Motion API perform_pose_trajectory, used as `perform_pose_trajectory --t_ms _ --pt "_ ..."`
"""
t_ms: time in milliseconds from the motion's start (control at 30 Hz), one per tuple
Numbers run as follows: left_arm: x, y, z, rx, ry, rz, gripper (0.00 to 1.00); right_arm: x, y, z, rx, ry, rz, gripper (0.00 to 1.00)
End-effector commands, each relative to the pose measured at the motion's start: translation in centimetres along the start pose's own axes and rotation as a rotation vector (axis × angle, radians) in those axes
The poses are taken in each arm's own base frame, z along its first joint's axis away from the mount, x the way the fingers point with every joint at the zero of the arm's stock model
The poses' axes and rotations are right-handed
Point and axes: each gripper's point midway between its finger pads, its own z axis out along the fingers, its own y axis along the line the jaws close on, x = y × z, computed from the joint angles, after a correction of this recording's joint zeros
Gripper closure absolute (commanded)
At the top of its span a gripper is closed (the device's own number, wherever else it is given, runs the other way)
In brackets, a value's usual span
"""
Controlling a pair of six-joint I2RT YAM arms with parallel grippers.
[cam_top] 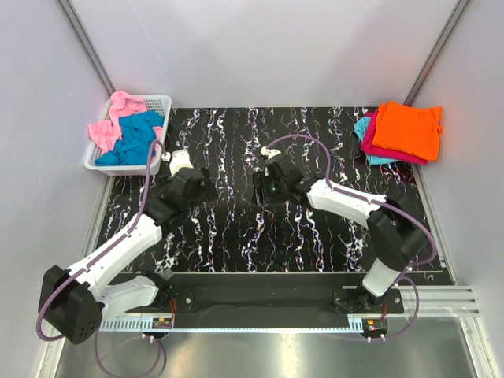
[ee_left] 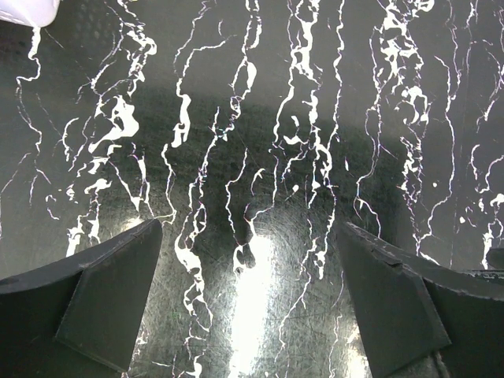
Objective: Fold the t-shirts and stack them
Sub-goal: Grab the tshirt from the pile
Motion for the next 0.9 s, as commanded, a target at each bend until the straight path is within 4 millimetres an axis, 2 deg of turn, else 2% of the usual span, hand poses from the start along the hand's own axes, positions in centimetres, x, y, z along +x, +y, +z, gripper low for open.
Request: perform_pose_trajectory --t_ms 0,200,400,433,500,533,567,600,633,667,700,733,800,867 --pt "-1.8 -1.8 -0.5 0.076 -0.042 -0.013 0.01 -2.0 1.2 -1.7 -0.026 -0.079 -0.012 0.36" --pt "-2.2 -1.9 -1.0 0.092 -0.057 -0.018 0.01 -2.4 1.6 -2.0 -0.038 -0.094 -0.014 0.35" --pt "-2.4 -1.3 -0.4 0.036 -0.059 -0.014 0.01 -2.7 1.7 -2.1 -0.033 -0.108 -0.011 0.36" --pt "-2.6 -1.0 -0.4 0.017 -0.068 -0.018 0.04 -2.8 1.7 -2.3 -0.034 -0.113 -0.01 0.36" --pt "-3.5 -1.1 -0.3 0.006 -0.086 -0.011 0.2 -3.0 1.8 -2.5 -0.037 -0.118 -0.01 0.36" --pt "-4.9 -1.0 -0.3 -0.001 -0.106 -0.032 0.23 -3.2 1.9 -2.6 -0.041 -0.123 -0.006 0.36" --pt "-5.6 -0.6 0.4 -0.003 -0.096 -0.046 0.26 -3.3 2.0 -2.8 -0.044 -0.127 -0.006 0.36" --pt "-5.9 -1.2 0.4 0.021 -0.089 -0.044 0.26 -3.3 2.0 -2.8 -0.043 -0.127 -0.007 0.36" --pt "-8.1 -0.6 0.5 0.011 -0.116 -0.085 0.25 -3.3 2.1 -3.0 -0.045 -0.131 -0.004 0.36" --pt "-8.9 -0.6 0.7 0.015 -0.118 -0.091 0.02 -3.4 2.0 -3.0 -0.044 -0.132 -0.006 0.36" --pt "-9.3 -0.8 1.2 0.033 -0.109 -0.099 0.01 -3.3 2.0 -3.0 -0.045 -0.132 -0.007 0.35" --pt "-11.2 -0.3 1.3 0.032 -0.134 -0.129 0.01 -3.2 2.0 -3.1 -0.044 -0.132 -0.01 0.36" --pt "-12.3 -0.6 1.9 0.078 -0.126 -0.136 0.01 -3.3 1.5 -3.1 -0.018 -0.141 -0.013 0.35" --pt "-13.9 0.6 3.1 0.052 -0.125 -0.16 0.01 -3.3 1.4 -3.3 -0.015 -0.146 -0.016 0.35"
